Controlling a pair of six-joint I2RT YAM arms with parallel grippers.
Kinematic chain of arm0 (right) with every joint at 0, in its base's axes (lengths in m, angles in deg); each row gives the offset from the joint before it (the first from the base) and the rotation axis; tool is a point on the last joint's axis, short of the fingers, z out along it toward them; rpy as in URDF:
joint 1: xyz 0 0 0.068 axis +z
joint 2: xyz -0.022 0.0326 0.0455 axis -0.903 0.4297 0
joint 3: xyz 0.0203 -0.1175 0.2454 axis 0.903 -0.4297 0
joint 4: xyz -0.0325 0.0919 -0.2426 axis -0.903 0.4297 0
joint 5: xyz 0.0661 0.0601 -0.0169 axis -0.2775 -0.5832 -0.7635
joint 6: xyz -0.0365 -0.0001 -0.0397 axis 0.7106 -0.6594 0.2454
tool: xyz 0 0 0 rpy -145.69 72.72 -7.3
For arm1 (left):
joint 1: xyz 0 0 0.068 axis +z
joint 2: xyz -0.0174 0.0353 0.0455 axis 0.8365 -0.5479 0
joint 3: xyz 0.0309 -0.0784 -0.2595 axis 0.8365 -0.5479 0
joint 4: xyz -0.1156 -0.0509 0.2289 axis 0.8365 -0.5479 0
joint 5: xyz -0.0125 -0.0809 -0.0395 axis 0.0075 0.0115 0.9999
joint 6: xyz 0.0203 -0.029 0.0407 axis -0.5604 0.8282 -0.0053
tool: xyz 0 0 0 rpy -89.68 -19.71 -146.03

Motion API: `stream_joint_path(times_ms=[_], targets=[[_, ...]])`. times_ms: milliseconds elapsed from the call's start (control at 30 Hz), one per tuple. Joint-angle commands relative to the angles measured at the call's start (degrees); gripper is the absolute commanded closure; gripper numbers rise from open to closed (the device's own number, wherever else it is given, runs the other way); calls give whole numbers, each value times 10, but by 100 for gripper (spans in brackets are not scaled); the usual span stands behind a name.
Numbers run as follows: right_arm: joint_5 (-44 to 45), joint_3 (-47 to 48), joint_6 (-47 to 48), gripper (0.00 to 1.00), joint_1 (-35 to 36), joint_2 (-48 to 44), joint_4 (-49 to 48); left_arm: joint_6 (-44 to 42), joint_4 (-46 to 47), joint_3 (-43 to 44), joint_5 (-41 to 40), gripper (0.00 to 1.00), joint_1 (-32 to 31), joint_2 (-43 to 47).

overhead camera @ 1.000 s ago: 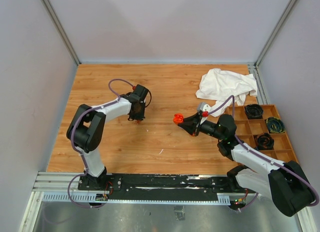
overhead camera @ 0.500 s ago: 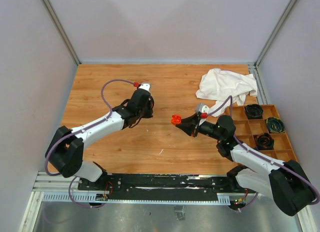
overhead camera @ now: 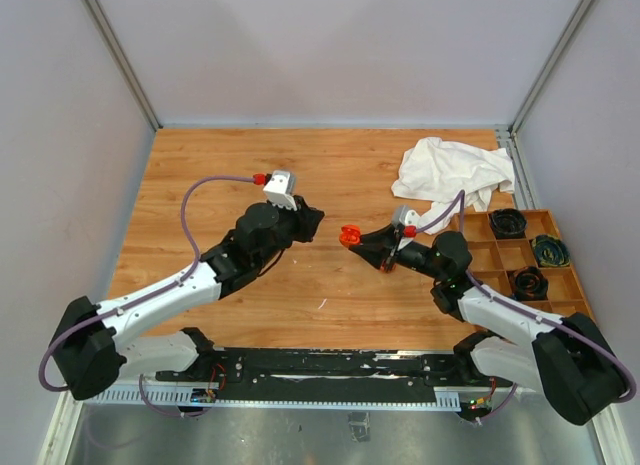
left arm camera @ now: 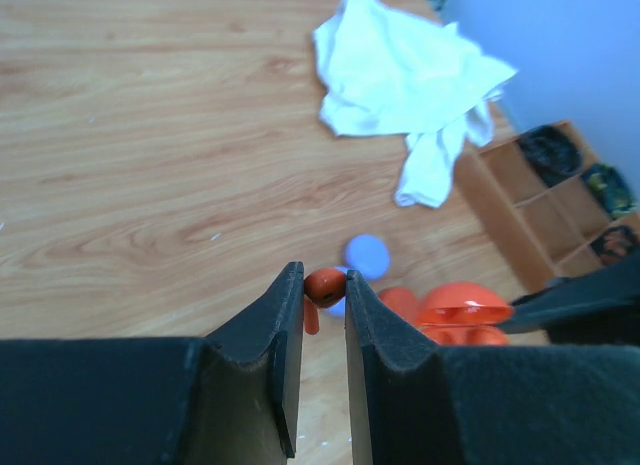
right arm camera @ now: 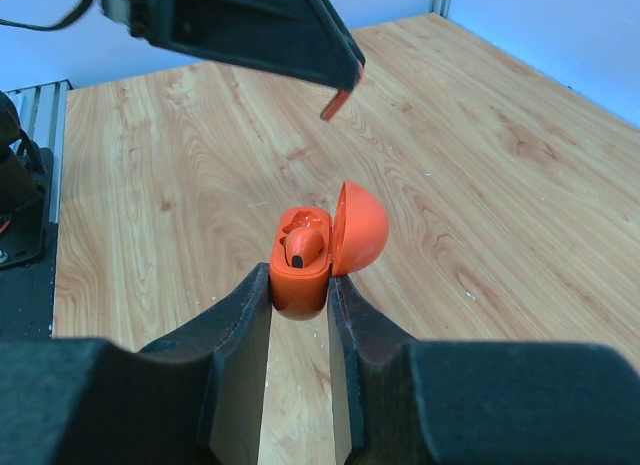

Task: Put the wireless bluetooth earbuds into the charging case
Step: Pick up the earbud from the center of the board, then place the earbud in the charging case.

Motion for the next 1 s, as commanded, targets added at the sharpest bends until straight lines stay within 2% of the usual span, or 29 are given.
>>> stream_joint_path(times_ms=[0,333,567,967], targets=[[-17,18,-28,99,7,17,-73,-5,86,-17,9,86,-26,41],[-42,22,-87,99,8,39,-164,-28,202,-61,25,87,-86,57],[-42,15,-92,99,8,8,-160,-45,272,-89,43,87,-104,65],[-47,13,-97,99,8,-2,-161,-51,316,-99,57,88,-111,53]])
